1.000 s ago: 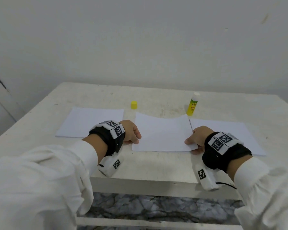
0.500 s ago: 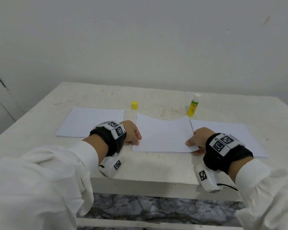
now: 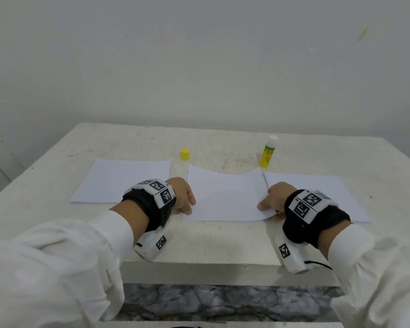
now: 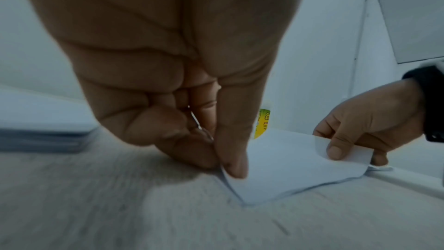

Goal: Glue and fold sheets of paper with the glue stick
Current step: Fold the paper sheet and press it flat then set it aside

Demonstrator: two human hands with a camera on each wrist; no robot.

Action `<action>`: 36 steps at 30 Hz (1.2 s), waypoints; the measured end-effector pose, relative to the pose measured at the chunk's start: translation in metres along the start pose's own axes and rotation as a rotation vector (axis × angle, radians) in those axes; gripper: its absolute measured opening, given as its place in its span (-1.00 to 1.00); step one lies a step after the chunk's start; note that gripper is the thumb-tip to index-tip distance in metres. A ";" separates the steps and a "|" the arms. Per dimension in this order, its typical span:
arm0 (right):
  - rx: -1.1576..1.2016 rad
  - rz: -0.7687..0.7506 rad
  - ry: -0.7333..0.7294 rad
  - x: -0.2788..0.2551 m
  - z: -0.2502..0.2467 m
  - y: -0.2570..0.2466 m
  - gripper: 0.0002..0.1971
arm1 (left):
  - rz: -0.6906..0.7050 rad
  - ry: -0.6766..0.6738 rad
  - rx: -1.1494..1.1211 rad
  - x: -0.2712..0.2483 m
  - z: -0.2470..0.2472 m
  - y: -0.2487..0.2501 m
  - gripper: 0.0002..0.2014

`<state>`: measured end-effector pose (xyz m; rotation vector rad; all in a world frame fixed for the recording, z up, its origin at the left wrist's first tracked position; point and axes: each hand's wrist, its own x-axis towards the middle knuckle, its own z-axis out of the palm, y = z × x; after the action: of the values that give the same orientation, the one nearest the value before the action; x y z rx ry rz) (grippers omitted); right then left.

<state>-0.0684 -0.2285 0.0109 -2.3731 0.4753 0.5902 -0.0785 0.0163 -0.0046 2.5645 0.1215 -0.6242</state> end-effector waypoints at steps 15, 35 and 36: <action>-0.356 -0.086 -0.041 0.013 -0.024 0.003 -0.55 | 0.009 -0.023 0.070 0.004 -0.002 0.000 -0.80; -0.290 -0.095 0.016 0.037 -0.017 0.012 -0.52 | -0.008 -0.050 0.035 0.008 -0.006 -0.003 -0.80; -0.295 -0.095 0.018 0.037 -0.017 0.012 -0.51 | -0.008 -0.052 0.034 0.009 -0.006 -0.003 -0.80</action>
<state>-0.0381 -0.2556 -0.0026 -2.6652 0.2964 0.6326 -0.0688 0.0218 -0.0053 2.5797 0.1038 -0.7008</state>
